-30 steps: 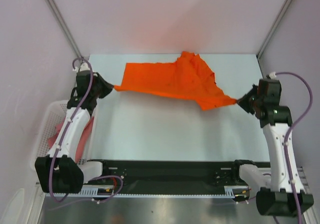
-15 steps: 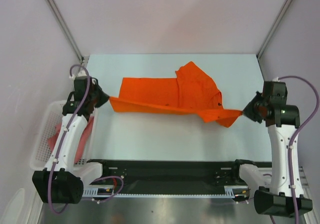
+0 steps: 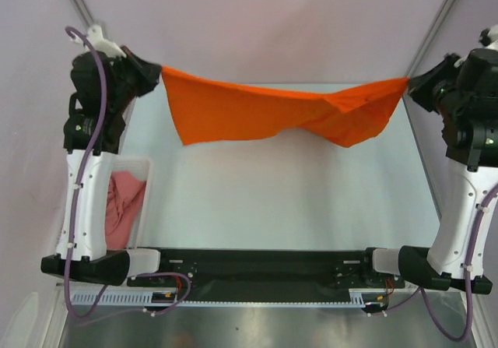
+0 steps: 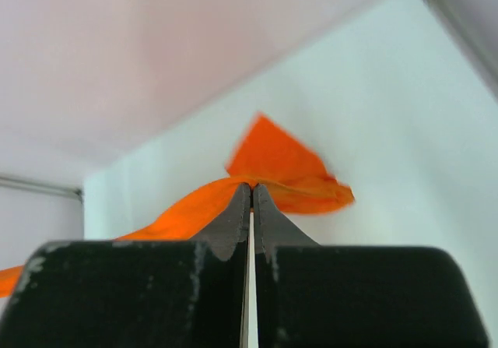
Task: Fold and stack the t-shirts
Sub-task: Flatten the tshirt out, then fold the tshirt
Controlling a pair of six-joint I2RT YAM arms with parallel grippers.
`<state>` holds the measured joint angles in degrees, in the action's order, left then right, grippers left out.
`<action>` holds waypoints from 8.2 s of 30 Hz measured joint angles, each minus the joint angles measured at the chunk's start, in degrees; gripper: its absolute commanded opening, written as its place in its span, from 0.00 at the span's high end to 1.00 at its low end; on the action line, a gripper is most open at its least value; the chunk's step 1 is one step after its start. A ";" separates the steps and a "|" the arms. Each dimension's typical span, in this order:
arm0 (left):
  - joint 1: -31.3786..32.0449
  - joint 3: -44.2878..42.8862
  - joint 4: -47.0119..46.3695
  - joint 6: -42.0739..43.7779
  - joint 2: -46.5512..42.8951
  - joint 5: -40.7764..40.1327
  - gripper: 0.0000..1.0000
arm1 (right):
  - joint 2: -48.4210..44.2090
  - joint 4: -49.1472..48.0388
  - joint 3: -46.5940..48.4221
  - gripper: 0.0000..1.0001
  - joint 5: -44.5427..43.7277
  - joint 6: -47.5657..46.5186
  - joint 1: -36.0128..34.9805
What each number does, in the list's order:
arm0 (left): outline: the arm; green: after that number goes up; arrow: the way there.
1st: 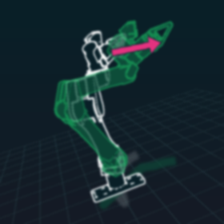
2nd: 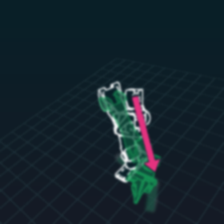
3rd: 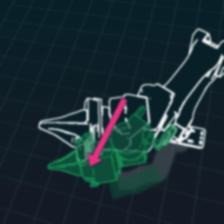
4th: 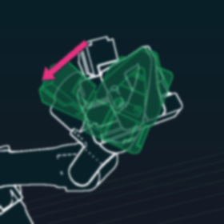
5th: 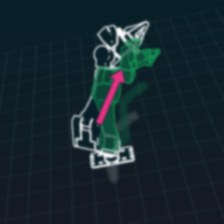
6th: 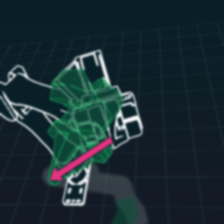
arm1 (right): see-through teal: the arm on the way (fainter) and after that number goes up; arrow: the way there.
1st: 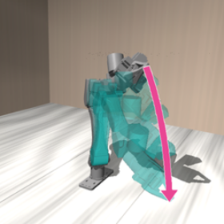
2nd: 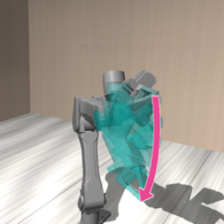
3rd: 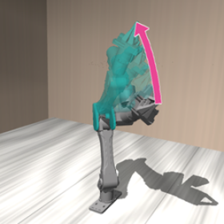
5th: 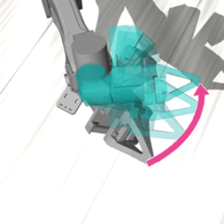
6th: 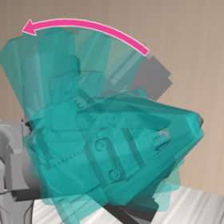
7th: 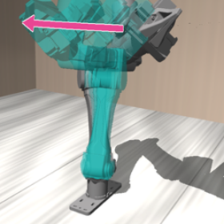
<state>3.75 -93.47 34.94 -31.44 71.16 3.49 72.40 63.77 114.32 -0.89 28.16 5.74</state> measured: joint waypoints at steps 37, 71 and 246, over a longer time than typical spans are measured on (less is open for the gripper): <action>18.49 6.40 -19.47 27.96 9.29 -22.80 1.00 | -6.05 -35.47 -23.23 1.00 -23.50 -12.74 -9.90; 7.65 -10.91 -24.22 17.22 56.30 -4.72 1.00 | 19.37 -44.17 -40.72 1.00 -11.13 -3.21 -1.77; 11.26 32.50 -9.16 -1.18 18.43 16.26 0.60 | 34.93 -32.89 -42.47 0.76 4.55 -1.25 -13.49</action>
<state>15.00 -60.97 25.78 -32.62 89.58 19.75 107.33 30.87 71.85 3.66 26.92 -7.75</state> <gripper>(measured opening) 0.405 0.228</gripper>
